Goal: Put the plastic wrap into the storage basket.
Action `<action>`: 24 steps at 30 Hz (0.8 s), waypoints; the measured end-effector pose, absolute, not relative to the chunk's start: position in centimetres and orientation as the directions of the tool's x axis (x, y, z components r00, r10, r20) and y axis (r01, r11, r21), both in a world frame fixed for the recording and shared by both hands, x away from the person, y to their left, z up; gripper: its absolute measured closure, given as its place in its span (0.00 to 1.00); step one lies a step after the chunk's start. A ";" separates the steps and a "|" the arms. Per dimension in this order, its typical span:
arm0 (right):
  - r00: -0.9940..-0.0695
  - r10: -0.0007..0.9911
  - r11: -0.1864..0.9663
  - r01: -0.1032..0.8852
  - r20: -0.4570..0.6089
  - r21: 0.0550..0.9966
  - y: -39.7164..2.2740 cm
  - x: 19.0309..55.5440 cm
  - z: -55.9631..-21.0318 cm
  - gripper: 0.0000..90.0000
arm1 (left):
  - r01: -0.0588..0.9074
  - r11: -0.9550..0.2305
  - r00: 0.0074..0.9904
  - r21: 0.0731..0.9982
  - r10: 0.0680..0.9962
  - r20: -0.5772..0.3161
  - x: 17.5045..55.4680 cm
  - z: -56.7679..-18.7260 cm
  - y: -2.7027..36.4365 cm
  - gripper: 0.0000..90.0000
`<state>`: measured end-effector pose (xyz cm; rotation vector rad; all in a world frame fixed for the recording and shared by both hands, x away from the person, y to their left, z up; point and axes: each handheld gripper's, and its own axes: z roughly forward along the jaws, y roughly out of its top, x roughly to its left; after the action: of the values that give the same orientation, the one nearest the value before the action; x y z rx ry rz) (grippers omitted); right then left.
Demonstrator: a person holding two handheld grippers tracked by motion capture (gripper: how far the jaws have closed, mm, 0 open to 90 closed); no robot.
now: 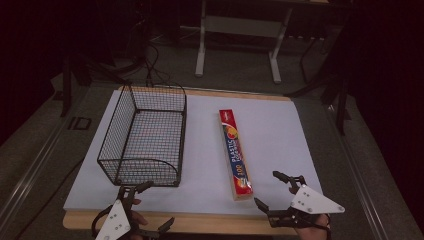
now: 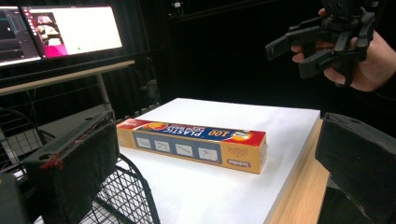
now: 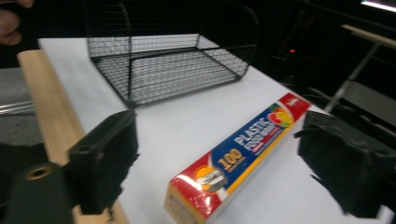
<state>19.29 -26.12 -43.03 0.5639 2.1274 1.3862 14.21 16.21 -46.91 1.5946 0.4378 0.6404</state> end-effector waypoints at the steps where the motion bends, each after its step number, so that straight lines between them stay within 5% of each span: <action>1: -0.768 0.610 0.380 0.069 -0.194 0.922 -26.1 19.4 -42.8 0.15 | -0.090 -0.128 0.771 0.988 0.619 0.150 14.2 -46.9 16.2 0.00; 24: -0.767 0.605 0.359 0.022 -0.215 0.933 -20.8 25.0 -40.0 0.12 | -0.080 -0.115 0.778 0.990 0.614 0.135 14.2 -47.0 16.0 0.00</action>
<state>24.98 -20.81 -40.02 0.5426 2.0881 1.4208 14.19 15.98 -46.96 1.5881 0.4381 0.6224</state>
